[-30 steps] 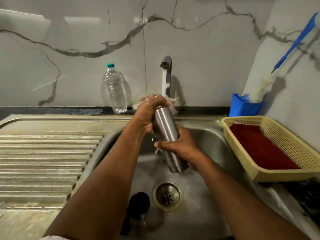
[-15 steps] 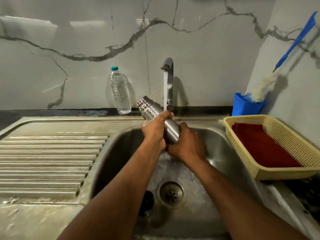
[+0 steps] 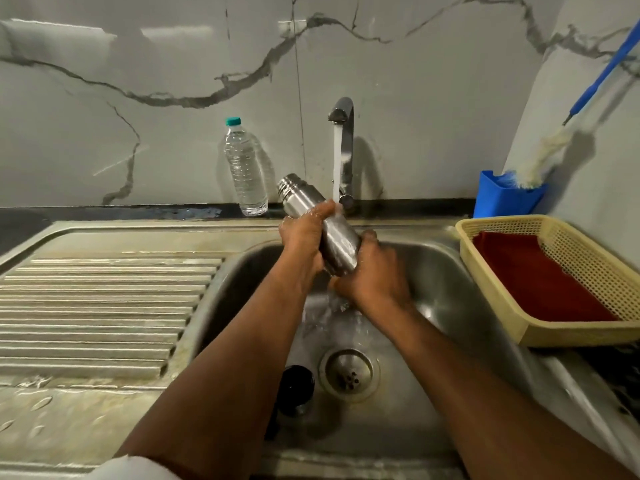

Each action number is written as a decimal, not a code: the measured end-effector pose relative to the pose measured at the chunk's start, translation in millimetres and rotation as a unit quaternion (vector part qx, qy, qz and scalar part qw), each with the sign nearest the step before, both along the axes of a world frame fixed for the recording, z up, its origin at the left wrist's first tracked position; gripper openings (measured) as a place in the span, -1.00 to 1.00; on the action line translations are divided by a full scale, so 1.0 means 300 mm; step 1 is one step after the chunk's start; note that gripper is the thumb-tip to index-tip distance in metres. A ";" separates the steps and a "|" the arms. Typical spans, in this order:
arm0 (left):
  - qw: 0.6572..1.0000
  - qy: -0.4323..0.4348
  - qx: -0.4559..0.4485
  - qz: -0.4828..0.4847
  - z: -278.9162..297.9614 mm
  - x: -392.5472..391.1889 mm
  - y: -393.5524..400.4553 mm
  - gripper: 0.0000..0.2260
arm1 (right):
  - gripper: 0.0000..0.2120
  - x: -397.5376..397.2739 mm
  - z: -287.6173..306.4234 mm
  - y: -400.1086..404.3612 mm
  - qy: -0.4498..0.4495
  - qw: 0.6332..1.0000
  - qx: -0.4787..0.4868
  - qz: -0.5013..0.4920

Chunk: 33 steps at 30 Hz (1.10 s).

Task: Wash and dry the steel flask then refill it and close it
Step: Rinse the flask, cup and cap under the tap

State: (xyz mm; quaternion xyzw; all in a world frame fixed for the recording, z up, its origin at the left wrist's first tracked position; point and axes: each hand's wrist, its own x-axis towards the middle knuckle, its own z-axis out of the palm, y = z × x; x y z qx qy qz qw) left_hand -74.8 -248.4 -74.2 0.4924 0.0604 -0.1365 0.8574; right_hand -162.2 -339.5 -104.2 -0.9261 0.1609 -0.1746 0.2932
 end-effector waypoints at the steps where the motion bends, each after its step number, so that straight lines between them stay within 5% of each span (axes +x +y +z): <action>1: 0.999 0.013 0.009 0.036 0.009 0.000 -0.014 -0.28 | -0.12 0.002 -0.003 -0.002 -0.013 0.997 -0.075 -0.022; 4: 0.996 0.020 0.011 0.091 0.034 0.016 -0.023 -0.43 | -0.15 0.011 -0.014 -0.013 -0.075 0.994 -0.082 -0.006; 6: 0.998 0.003 -0.011 0.065 0.044 0.031 -0.002 -0.36 | -0.20 0.016 -0.016 -0.022 -0.098 0.992 0.071 0.028; 9: 0.999 -0.012 -0.042 0.033 0.026 0.040 0.039 -0.34 | -0.28 0.011 -0.015 -0.039 -0.067 0.932 0.343 0.094; 12: 0.998 -0.006 -0.061 0.031 0.000 0.038 0.058 -0.22 | -0.29 0.013 -0.029 -0.044 -0.031 0.898 0.419 0.132; 14: 0.997 0.007 -0.059 0.053 -0.004 0.040 0.057 -0.18 | -0.26 0.022 -0.033 -0.028 -0.044 0.937 0.326 0.116; 16: 0.994 0.036 -0.042 0.095 0.001 0.044 0.042 -0.25 | -0.22 0.032 -0.036 -0.003 -0.065 0.989 0.116 0.060; 18: 0.988 0.059 -0.030 0.139 0.006 0.043 0.017 -0.33 | -0.14 0.026 -0.030 0.021 -0.094 0.995 0.000 0.027; 24: 0.984 0.106 -0.040 0.135 0.024 0.058 0.025 -0.41 | 0.10 0.026 -0.041 0.012 -0.213 0.973 0.037 0.075; 28: 0.988 0.129 -0.025 0.081 0.049 0.056 0.025 -0.66 | -0.17 0.025 -0.016 -0.007 -0.352 0.929 -0.015 0.115; 33: 0.987 0.148 -0.062 0.026 0.061 0.035 0.030 -0.61 | -0.40 0.012 0.011 -0.021 -0.451 0.881 -0.076 0.121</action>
